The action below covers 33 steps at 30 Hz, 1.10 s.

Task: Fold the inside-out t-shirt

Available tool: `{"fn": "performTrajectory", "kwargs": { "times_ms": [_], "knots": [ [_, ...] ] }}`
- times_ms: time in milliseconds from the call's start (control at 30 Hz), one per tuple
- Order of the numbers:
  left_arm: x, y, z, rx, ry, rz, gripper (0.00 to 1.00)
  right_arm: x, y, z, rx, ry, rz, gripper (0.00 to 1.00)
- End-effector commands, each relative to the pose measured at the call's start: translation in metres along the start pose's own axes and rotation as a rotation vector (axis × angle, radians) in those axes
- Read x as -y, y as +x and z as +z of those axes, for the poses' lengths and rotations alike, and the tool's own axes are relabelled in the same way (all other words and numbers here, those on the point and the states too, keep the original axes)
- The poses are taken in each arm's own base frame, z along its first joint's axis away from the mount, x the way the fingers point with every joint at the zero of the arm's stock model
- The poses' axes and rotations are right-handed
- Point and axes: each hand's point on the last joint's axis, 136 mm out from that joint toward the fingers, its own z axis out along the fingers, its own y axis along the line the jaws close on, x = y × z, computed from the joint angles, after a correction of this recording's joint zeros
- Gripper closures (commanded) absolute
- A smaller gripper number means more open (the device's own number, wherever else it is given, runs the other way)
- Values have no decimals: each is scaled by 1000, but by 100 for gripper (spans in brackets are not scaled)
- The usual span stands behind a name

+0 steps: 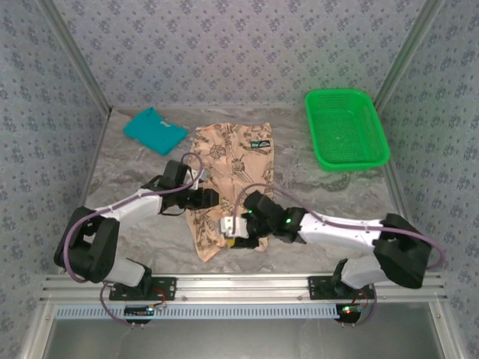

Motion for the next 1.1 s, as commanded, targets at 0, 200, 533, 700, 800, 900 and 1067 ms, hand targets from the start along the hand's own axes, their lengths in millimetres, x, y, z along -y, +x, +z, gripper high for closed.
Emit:
{"fn": "performTrajectory", "kwargs": {
  "times_ms": [0, 200, 533, 700, 800, 900, 1067],
  "knots": [
    [-13, 18, -11, -54, -112, -23, 50, 29, -1, -20, 59, 101, 125, 61],
    [-29, 48, -11, -122, -249, -99, 50, 43, 0, -5, 23, 115, 147, 59],
    [-45, 42, -8, -125, -409, 67, 50, 60, -4, 22, 91, 154, 192, 59],
    [-34, 37, 1, -132, -420, 190, 50, 55, 8, 28, 55, 151, 154, 55],
    [-34, 28, -2, -95, -414, 155, 50, 58, 8, 44, -10, 241, 39, 53],
    [-25, 19, -5, -21, -241, 30, 50, 67, 8, 61, -34, 304, -12, 52],
    [-36, 10, -27, 57, -217, -90, 50, 81, 26, 77, -140, 390, -76, 52]
  ]
}}
